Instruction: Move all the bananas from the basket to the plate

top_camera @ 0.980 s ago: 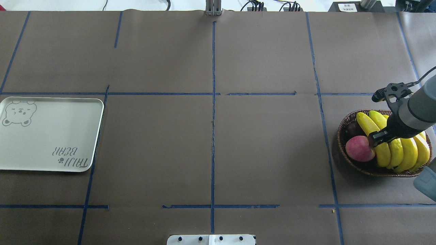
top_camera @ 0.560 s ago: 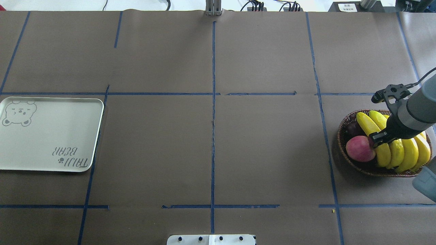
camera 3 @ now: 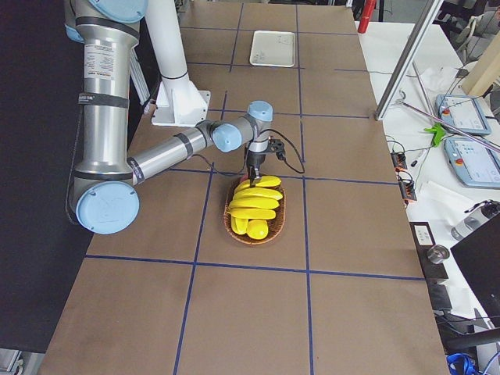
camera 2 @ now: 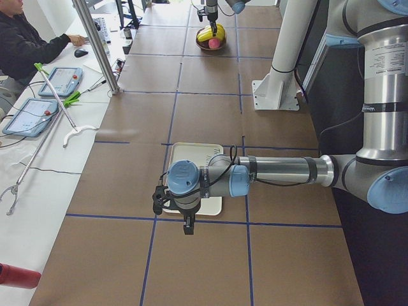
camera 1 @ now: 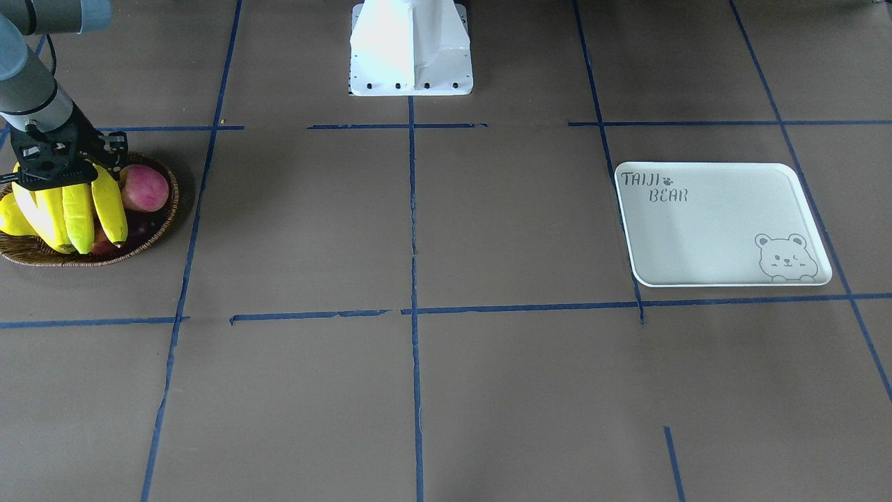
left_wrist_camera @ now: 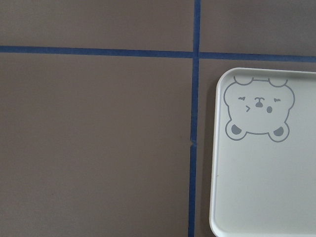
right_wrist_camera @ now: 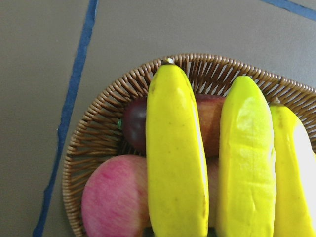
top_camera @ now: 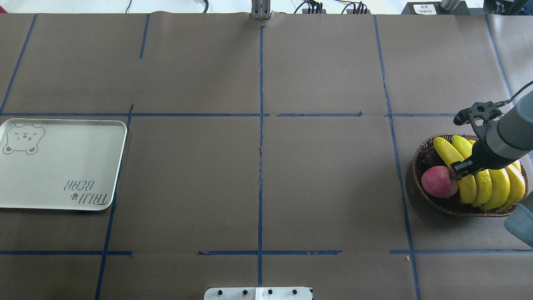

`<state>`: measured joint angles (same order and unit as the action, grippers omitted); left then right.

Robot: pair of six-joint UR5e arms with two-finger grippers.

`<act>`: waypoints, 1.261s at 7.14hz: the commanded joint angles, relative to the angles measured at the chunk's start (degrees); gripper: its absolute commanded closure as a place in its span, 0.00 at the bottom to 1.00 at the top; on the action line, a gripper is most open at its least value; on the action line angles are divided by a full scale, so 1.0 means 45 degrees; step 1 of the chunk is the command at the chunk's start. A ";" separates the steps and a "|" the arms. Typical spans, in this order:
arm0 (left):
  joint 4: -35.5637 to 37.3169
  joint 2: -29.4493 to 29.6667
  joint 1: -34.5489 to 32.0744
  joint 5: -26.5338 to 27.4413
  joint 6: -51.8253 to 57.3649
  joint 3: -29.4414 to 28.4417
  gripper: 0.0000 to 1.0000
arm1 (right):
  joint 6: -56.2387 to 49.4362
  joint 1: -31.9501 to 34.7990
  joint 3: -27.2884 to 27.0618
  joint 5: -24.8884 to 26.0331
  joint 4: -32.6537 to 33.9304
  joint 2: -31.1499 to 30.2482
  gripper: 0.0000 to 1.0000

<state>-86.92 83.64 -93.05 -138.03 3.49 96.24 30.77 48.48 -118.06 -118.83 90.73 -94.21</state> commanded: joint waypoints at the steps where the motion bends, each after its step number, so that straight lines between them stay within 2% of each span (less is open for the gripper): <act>1: 0.0000 0.0026 0.0014 -0.0030 -0.0015 0.0000 0.00 | -0.0099 0.0627 -0.0655 -0.0174 0.0051 -0.0061 0.99; 2: 0.0000 0.0026 0.0014 -0.0030 -0.0015 0.0019 0.00 | -0.0332 0.1193 -0.1780 -0.0640 0.0748 -0.0409 1.00; 3: 0.0019 0.0045 0.0014 -0.0050 -0.0015 0.0097 0.00 | -0.1243 0.1953 -0.3222 -0.1340 0.2340 -0.0412 1.00; 4: 0.0000 0.0065 -0.0005 -0.0050 -0.0111 0.0136 0.00 | -0.1639 0.2308 -0.4242 -0.1579 0.3690 -0.0026 1.00; 5: 0.0000 0.0084 0.0014 -0.0050 -0.0325 0.0388 0.00 | -0.1411 0.2292 -0.4097 -0.2336 0.3762 0.0964 1.00; 6: -0.0019 0.0084 0.0034 -0.0050 -0.1023 0.0913 0.00 | -0.0326 0.2292 -0.3593 -0.3465 0.3608 0.1960 1.00; 7: -0.0503 0.0181 0.0131 -0.0088 -0.1939 0.1421 0.00 | 0.1793 0.2215 -0.3163 -0.3554 0.3065 0.3169 1.00; 8: -0.2499 0.0182 0.0576 -0.1056 -0.3282 0.1503 0.00 | 0.4192 0.1769 -0.2424 -0.3554 0.1474 0.4322 1.00; 9: -0.4453 0.0240 0.1200 -0.1800 -0.5887 0.1504 0.00 | 0.6575 0.0682 -0.1856 -0.3032 -0.1017 0.4527 1.00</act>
<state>-96.99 84.47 -90.51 -142.09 -11.45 102.50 47.07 56.01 -129.83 -133.96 97.47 -77.26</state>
